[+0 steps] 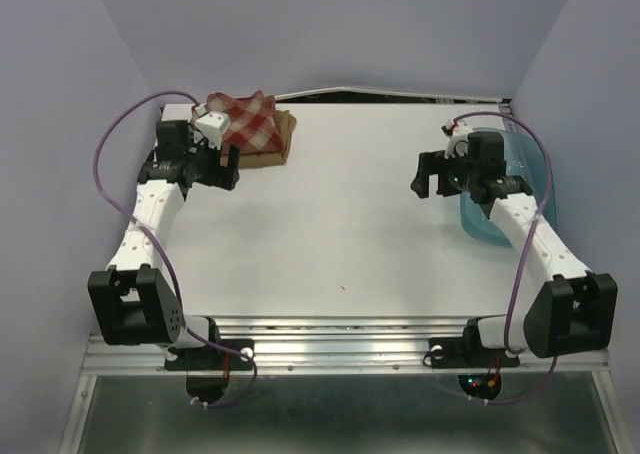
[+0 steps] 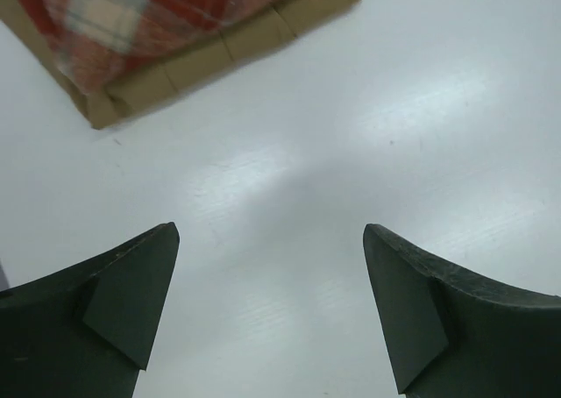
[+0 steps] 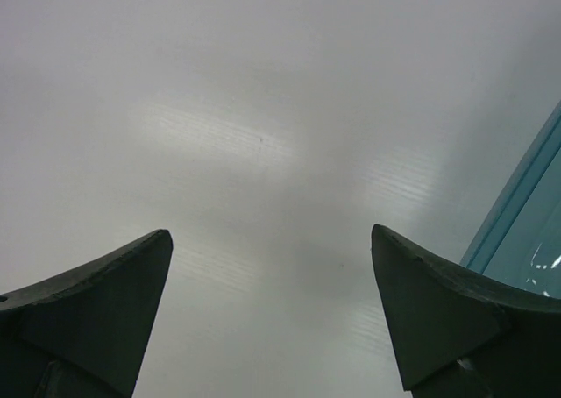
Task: Fold and stack the skirts
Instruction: Neatly place the folded skirt to the corner
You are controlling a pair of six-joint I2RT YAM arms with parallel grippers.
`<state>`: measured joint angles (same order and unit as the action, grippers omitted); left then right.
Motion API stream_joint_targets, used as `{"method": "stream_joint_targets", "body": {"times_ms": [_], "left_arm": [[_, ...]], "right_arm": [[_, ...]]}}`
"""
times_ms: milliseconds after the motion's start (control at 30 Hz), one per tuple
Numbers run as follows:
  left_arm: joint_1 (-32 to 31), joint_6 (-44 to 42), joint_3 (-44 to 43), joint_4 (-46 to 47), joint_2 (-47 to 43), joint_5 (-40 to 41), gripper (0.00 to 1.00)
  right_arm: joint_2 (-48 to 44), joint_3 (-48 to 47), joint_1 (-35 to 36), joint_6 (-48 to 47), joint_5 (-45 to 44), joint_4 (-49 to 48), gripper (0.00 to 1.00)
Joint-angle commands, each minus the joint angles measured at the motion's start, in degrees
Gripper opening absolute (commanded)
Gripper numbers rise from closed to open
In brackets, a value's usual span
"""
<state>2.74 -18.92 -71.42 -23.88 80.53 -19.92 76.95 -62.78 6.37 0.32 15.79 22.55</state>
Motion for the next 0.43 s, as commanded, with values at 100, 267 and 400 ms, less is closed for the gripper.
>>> {"method": "stream_joint_targets", "body": {"times_ms": [100, 267, 400], "left_arm": [[-9.06, -0.16, 11.65, 8.23, -10.48, 2.78, 0.99], [-11.79, 1.25, 13.14, 8.06, -11.01, 3.14, 0.99], [-12.76, 1.43, 13.67, 8.50, -12.59, 3.23, 0.99]], "right_arm": [[-8.65, 9.16, 0.13, -4.36, 6.87, 6.02, 1.00], [-9.97, 11.19, 0.13, -2.60, 10.57, 6.64, 1.00], [-10.85, 11.81, 0.13, -2.25, 11.72, 6.28, 1.00]]}}
